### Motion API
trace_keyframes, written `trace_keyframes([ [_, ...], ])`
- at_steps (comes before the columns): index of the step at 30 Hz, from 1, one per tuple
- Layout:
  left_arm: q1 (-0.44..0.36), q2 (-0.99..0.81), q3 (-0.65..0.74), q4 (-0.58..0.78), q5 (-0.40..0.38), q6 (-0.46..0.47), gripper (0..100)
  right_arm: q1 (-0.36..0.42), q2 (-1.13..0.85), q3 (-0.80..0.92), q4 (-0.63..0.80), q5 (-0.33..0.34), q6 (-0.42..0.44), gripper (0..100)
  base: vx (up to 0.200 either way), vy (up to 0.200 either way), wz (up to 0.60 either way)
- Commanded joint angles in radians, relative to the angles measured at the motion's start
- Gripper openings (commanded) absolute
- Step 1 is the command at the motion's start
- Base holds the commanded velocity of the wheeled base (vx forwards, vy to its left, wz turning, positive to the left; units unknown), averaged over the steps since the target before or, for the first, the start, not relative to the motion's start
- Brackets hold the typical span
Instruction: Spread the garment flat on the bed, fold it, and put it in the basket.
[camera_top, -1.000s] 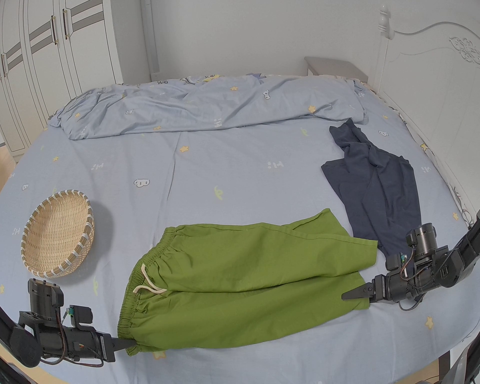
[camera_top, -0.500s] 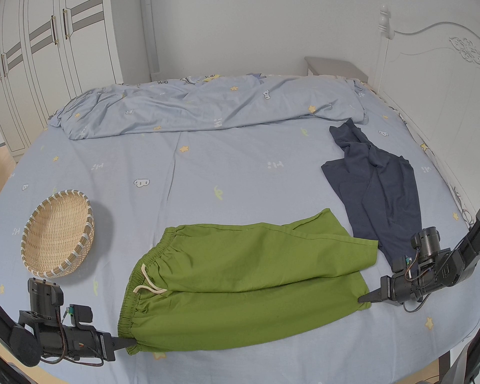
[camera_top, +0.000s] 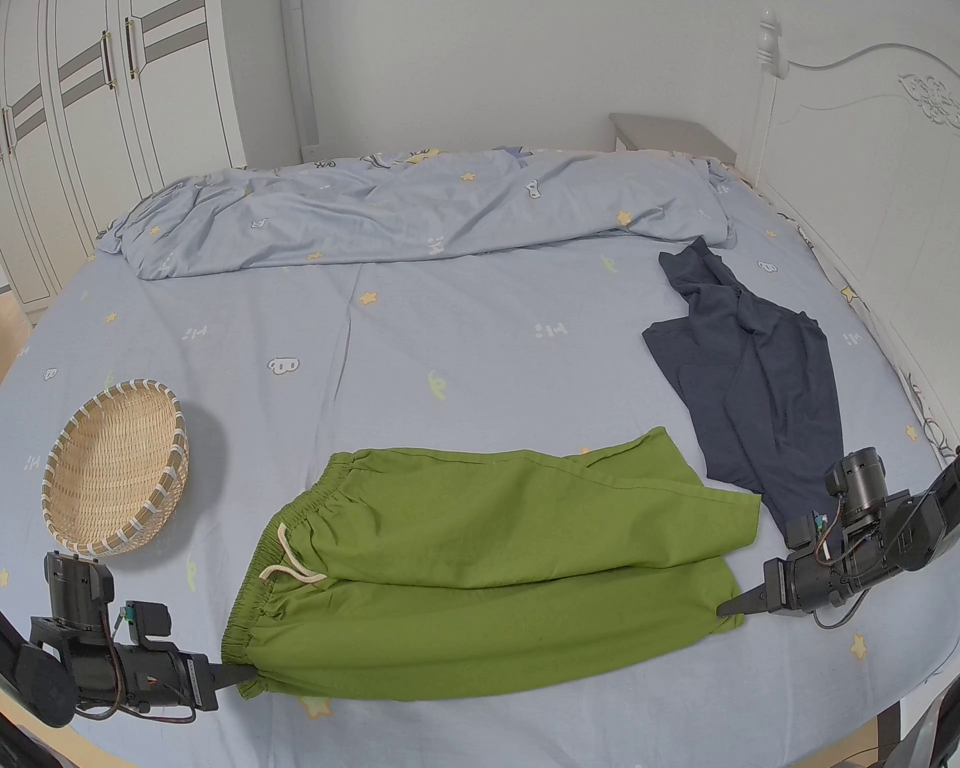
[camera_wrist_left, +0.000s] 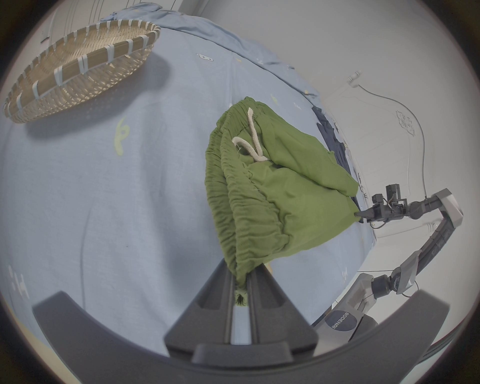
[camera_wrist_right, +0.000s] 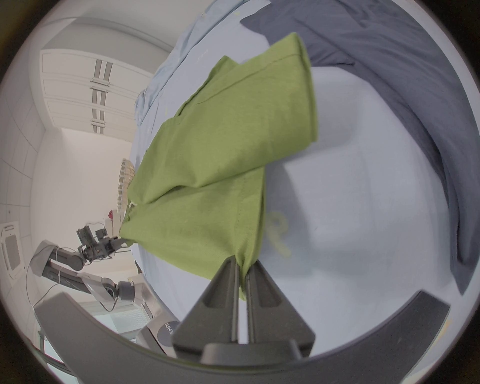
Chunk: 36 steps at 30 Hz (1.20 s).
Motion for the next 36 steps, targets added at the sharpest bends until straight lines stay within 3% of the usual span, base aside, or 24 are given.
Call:
trace_keyframes([
  [1, 0.074, 0.003, -0.005, -0.001, -0.006, 0.029, 0, 0.149, -0.14, 0.018, 0.116, -0.171, 0.008, 0, 0.0, 0.0, 0.0],
  [4, 0.116, 0.012, -0.005, -0.001, -0.004, 0.061, 0, 0.217, -0.165, 0.07, 0.106, -0.309, 0.017, 0, 0.0, 0.0, 0.0],
  [6, 0.145, 0.014, -0.005, -0.001, -0.004, 0.085, 0, 0.244, -0.185, 0.101, 0.083, -0.323, 0.025, 0, 0.0, 0.0, 0.0],
  [14, 0.265, 0.023, -0.003, 0.005, -0.006, 0.18, 0, 0.264, -0.177, 0.183, -0.018, -0.324, 0.059, 0, 0.0, 0.0, 0.0],
  [17, 0.312, 0.081, -0.003, 0.011, -0.006, 0.266, 0, 0.257, -0.14, 0.217, -0.085, -0.326, 0.06, 0, 0.0, 0.0, 0.0],
  [36, 0.275, 0.069, 0.034, 0.065, -0.006, 0.335, 0, 0.25, -0.127, 0.269, -0.11, -0.326, 0.056, 0, 0.0, 0.0, 0.0],
])
